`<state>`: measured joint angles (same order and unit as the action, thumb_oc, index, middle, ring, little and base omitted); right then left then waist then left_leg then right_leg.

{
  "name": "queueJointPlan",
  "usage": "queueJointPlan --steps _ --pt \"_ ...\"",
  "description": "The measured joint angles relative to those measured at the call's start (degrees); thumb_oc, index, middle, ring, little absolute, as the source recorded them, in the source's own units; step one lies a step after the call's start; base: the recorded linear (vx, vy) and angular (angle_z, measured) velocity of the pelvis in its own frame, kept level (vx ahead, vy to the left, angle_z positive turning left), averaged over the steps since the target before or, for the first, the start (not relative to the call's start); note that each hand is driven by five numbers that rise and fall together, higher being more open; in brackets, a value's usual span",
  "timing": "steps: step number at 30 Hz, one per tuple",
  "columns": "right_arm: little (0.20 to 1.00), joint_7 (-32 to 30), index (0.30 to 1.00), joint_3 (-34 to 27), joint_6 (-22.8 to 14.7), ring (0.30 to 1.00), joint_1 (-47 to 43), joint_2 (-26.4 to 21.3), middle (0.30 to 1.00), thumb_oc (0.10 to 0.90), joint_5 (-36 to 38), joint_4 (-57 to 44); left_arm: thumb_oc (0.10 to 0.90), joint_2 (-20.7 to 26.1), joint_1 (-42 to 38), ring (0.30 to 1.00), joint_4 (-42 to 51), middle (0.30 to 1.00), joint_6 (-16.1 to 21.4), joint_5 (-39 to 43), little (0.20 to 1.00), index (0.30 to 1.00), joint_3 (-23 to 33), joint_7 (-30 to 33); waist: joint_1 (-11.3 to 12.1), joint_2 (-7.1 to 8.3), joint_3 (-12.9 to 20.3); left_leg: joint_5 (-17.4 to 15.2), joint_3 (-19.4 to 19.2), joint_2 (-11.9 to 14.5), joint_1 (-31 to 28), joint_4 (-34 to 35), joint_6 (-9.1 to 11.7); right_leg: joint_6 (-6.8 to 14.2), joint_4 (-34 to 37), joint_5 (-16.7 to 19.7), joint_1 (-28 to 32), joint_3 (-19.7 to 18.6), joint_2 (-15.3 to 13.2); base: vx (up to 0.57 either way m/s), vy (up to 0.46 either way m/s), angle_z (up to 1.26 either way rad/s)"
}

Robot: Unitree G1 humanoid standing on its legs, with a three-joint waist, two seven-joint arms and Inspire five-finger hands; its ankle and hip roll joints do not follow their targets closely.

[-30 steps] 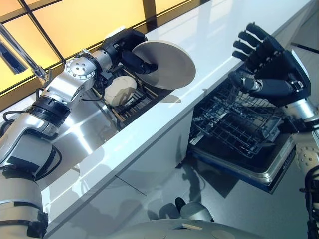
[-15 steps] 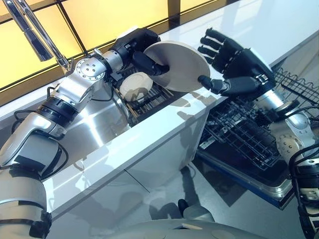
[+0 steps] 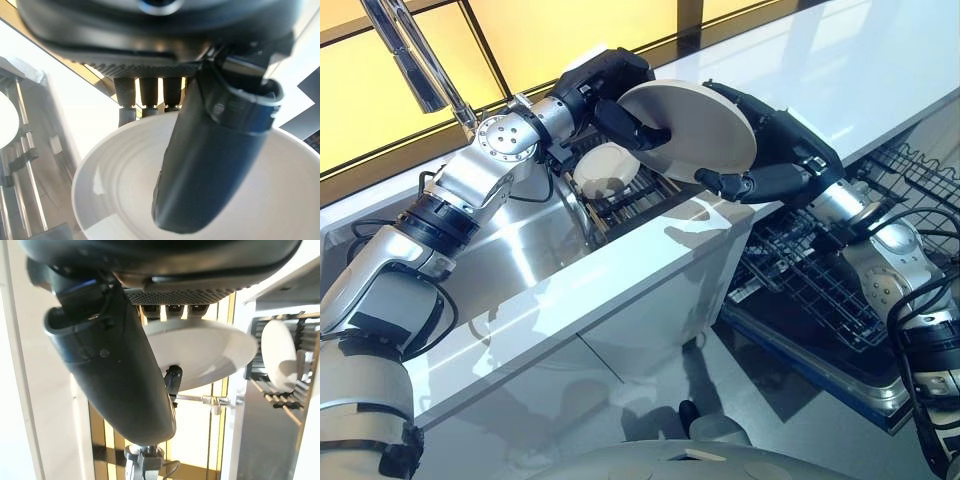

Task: Pick up plates and place into dishwasher.

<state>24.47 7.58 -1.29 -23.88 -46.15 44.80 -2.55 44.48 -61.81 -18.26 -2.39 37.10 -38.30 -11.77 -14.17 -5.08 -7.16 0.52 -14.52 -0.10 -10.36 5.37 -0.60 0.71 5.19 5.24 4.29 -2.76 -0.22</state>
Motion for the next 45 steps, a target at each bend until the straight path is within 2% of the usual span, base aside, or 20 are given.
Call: queueJointPlan --steps 2,3,4,5,6,11,16,25,26,27,36,40,45 --pt "0.900 -0.1 0.900 0.1 0.0 0.900 -0.7 0.1 0.900 0.800 0.0 0.0 0.100 0.0 0.0 0.300 0.4 0.300 0.0 0.0 0.200 0.300 0.0 0.0 0.3 0.02 0.0 0.1 0.1 0.0 0.1 0.0 0.0 0.0 0.0 0.0 0.0 0.1 0.0 -0.02 -0.009 0.06" --pt "0.862 -0.2 0.867 0.2 0.0 0.867 -1.1 0.2 0.867 0.762 0.0 0.0 0.100 0.0 0.0 0.300 0.5 0.300 0.0 0.0 0.200 0.300 0.0 0.0 0.6 0.05 0.0 0.1 0.2 0.0 0.1 0.0 0.0 0.0 0.0 0.0 0.0 0.2 0.0 0.00 0.000 0.00" --pt "0.763 -0.3 0.782 0.2 0.0 0.782 -1.3 0.2 0.782 0.663 0.0 0.0 0.100 0.0 0.0 0.300 0.5 0.300 0.0 0.0 0.200 0.300 0.1 0.0 0.7 0.07 0.0 0.1 0.2 0.0 0.1 0.0 0.0 0.0 0.0 0.0 0.0 0.2 0.0 0.00 0.000 0.00" --pt "0.359 -0.6 0.436 0.2 -0.1 0.436 -1.5 0.3 0.436 0.259 0.0 0.0 0.100 -0.2 0.2 0.300 0.6 0.300 0.0 0.0 0.200 0.300 0.2 0.0 1.2 0.13 0.0 0.1 0.2 0.0 0.1 0.0 0.0 0.0 0.0 0.0 0.0 0.2 0.0 0.00 0.000 0.00" --pt "0.200 -0.8 0.300 0.2 -0.1 0.300 -1.6 0.4 0.300 0.100 -0.3 0.0 0.100 -0.3 0.3 0.300 0.8 0.300 0.0 0.0 0.200 0.300 0.3 0.0 1.4 0.18 -0.1 0.1 0.3 0.0 0.1 0.0 0.0 0.0 0.0 0.0 0.0 0.2 0.0 0.00 0.000 0.00" --pt "0.200 -1.9 0.300 0.2 -0.2 0.300 -1.7 0.6 0.300 0.100 -2.0 0.0 0.100 -0.3 1.2 0.300 1.2 0.300 0.0 -0.1 0.200 0.300 0.7 0.3 1.6 0.42 -0.1 0.2 0.5 -0.1 0.1 0.0 -0.1 0.0 0.0 0.0 0.1 0.2 0.0 0.00 0.001 0.01" --pt "0.200 -6.5 0.300 0.1 -0.6 0.300 -3.5 2.5 0.300 0.100 -3.3 1.9 0.100 -1.1 1.7 0.300 1.5 0.300 0.0 -0.1 0.200 0.300 0.7 0.6 1.6 0.64 -0.3 0.2 0.5 -0.1 0.1 0.0 -0.1 0.0 0.0 0.0 0.1 0.2 0.0 0.00 0.000 0.00" --pt "0.200 -6.9 0.300 0.1 -1.4 0.300 -4.4 2.5 0.300 0.100 -4.5 2.4 0.100 -1.5 1.7 0.300 1.5 0.300 0.0 0.0 0.200 0.300 1.0 1.1 1.5 0.66 -0.3 0.2 0.5 -0.1 0.1 0.0 -0.1 0.0 0.0 0.0 0.1 0.2 0.0 0.00 0.000 0.00" --pt "0.200 -6.9 0.300 0.1 -1.5 0.300 -4.4 2.5 0.300 0.100 -4.5 2.4 0.416 -1.5 1.7 0.571 1.5 0.571 0.0 0.0 0.516 0.571 1.0 1.0 1.5 0.66 -0.3 0.2 0.5 -0.1 0.1 0.0 -0.1 0.0 0.0 0.0 0.1 0.2 0.0 0.00 0.000 0.00" --pt "0.200 -6.9 0.300 0.1 -1.5 0.300 -4.4 2.5 0.300 0.100 -4.5 2.4 0.800 -1.5 1.7 0.900 1.5 0.900 0.0 0.0 0.900 0.900 1.0 0.9 1.5 0.66 -0.3 0.2 0.5 -0.1 0.1 0.0 -0.1 0.0 0.0 0.0 0.1 0.2 0.0 0.00 0.000 0.00" --pt "0.200 -7.5 0.300 -0.2 -1.5 0.300 -4.3 1.8 0.300 0.100 -4.5 4.1 0.800 -1.8 1.7 0.900 1.8 0.900 0.4 0.1 0.900 0.900 1.4 0.2 1.1 0.69 -0.3 0.2 0.4 -0.1 0.1 0.0 -0.1 0.0 0.0 0.0 0.0 0.1 0.1 0.00 0.000 0.00" --pt "0.200 -7.7 0.300 -2.8 -1.5 0.300 -2.3 0.0 0.300 0.100 -4.9 5.3 0.800 -0.8 1.7 0.900 1.6 0.900 1.2 1.2 0.900 0.900 5.5 1.8 0.5 0.97 -0.5 0.2 0.3 -0.1 0.1 0.0 -0.1 0.0 0.0 0.0 0.0 -0.1 0.2 0.00 0.000 0.00" --pt "0.200 -8.1 0.300 -6.2 -2.6 0.300 -0.8 -0.4 0.300 0.100 -5.6 5.4 0.800 -0.4 1.6 0.900 2.1 0.900 1.6 1.5 0.900 0.900 5.7 2.0 -0.4 1.21 -0.6 0.1 -0.3 -0.1 0.0 0.0 -0.1 0.1 0.0 -0.1 -0.2 -0.7 0.2 0.01 0.009 -0.05"
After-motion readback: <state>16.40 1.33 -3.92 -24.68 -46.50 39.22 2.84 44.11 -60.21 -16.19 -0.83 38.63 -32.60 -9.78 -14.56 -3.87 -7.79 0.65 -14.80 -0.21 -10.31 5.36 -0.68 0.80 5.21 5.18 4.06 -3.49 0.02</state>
